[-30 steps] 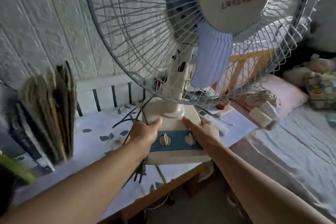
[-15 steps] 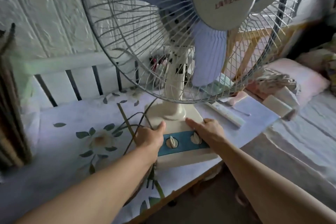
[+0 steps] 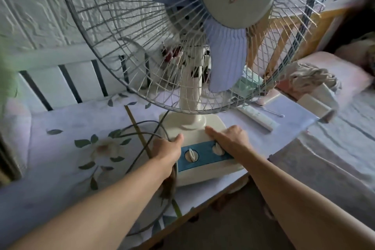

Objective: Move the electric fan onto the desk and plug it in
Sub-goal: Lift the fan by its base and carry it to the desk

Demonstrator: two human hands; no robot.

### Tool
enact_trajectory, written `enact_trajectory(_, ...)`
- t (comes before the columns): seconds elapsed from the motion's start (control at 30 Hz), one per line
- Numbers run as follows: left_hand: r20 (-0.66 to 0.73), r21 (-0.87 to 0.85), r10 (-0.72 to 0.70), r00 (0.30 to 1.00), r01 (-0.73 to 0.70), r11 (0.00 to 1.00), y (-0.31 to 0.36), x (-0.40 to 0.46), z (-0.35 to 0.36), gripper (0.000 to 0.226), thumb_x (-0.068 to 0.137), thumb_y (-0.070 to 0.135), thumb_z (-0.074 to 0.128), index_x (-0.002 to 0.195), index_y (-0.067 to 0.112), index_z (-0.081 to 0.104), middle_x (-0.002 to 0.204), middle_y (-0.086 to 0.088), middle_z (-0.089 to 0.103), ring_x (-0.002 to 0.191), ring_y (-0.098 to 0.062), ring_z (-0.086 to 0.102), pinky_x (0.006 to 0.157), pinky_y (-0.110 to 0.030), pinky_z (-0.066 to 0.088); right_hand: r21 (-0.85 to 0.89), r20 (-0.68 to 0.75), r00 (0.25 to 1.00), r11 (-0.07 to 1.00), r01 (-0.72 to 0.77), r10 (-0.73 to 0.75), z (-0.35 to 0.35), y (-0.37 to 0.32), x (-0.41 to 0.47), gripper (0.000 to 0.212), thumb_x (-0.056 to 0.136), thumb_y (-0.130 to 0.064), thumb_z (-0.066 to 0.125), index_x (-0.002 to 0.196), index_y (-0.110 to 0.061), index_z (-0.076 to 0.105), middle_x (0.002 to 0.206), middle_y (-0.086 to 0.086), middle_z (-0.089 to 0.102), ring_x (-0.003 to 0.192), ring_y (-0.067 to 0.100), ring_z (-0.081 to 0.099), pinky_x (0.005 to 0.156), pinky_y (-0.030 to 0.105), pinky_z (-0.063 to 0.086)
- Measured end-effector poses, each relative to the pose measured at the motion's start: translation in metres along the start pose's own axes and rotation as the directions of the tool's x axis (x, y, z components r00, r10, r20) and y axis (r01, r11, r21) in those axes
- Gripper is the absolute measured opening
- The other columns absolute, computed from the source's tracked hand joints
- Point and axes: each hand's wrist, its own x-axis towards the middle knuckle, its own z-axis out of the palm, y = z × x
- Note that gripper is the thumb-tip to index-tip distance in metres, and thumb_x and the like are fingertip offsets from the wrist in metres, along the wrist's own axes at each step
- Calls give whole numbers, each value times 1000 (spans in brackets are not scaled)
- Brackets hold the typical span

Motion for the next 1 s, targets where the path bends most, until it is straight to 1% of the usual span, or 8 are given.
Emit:
enact_trajectory(0.17,67,192,90,994,-101,976,-3,4,-15,67,85,56,50,125,3,53,120,-12,58,107,-28,56,79,-29,40,-73,-49,999,997,15,-19,2,-1,-4,57,71,-67,59,64,-12,48,64,0,48,55,11,44,42,23,28)
enact_trajectory(0.3,76,197,93,993,-106,975,-5,9,-12,46,83,57,54,88,11,53,72,2,46,68,-18,46,70,-28,42,-36,-63,998,999,21,-23,5,4,0,58,69,-65,62,72,-8,51,73,5,53,59,14,46,43,25,29)
enact_trajectory(0.37,57,184,104,993,-112,977,-5,9,-10,46,83,54,56,76,10,48,67,4,41,62,-15,42,64,-27,41,-21,-63,997,999,35,-36,6,6,4,60,69,-64,63,81,-6,55,82,9,57,64,18,50,43,25,29)
enact_trajectory(0.57,146,19,170,975,-175,984,1,11,7,51,87,41,59,123,5,56,127,-10,58,115,-26,54,84,-27,39,-26,-89,990,994,109,-111,-9,10,27,55,63,-64,67,64,-12,52,67,6,57,60,18,52,45,28,31)
enact_trajectory(0.67,151,-22,199,968,-198,980,6,11,17,44,88,35,59,121,6,59,124,-8,61,104,-22,59,76,-27,45,-35,-94,988,992,120,-123,-13,12,39,57,62,-65,68,52,-16,41,57,3,49,54,17,47,45,29,29)
enact_trajectory(0.77,179,-73,204,962,-194,978,12,10,22,39,90,31,58,119,5,58,119,-7,61,79,-15,57,55,-21,43,-32,-77,989,992,122,-124,-17,14,51,58,60,-68,68,59,-11,57,65,5,59,58,17,53,48,28,37)
enact_trajectory(0.9,167,-89,205,964,-192,977,17,12,33,48,88,33,59,125,2,54,127,-16,59,110,-31,60,87,-37,52,-35,-58,988,989,142,-144,-26,15,68,62,57,-69,70,71,-10,57,74,6,58,66,20,55,50,28,37)
enact_trajectory(1.0,168,-89,203,965,-190,978,19,15,40,42,89,36,57,118,5,60,121,-14,63,95,-27,62,73,-39,57,-20,-28,988,988,151,-152,-31,15,77,62,55,-69,72,73,-12,54,71,5,53,68,20,52,56,29,39)
